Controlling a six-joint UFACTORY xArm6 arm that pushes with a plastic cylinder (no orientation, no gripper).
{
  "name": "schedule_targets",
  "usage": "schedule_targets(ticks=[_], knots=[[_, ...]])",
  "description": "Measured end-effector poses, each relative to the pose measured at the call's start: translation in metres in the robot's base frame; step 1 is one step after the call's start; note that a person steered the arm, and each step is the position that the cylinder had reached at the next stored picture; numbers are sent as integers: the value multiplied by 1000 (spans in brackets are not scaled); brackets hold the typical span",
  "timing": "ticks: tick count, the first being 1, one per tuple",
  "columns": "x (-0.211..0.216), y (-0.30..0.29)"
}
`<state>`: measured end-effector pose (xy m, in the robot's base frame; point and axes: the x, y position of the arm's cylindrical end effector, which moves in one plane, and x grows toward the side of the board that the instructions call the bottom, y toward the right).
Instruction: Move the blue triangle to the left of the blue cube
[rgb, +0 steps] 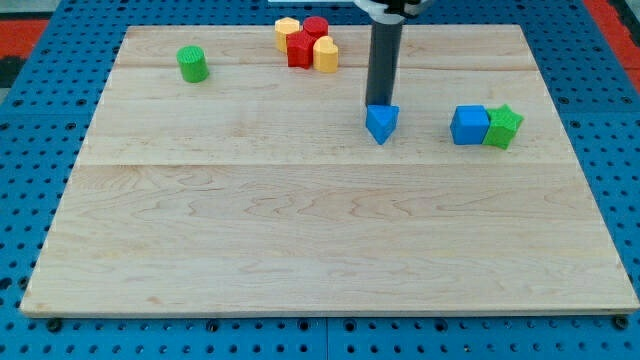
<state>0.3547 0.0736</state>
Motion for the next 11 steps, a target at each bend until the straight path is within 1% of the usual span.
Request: schedule_targets(ticks=[1, 2, 3, 4, 5, 8, 9, 11], knots=[[-18, -9], [-29, -44], [7, -67], [35, -60], [27, -29], [25, 32], [23, 21], [10, -142]])
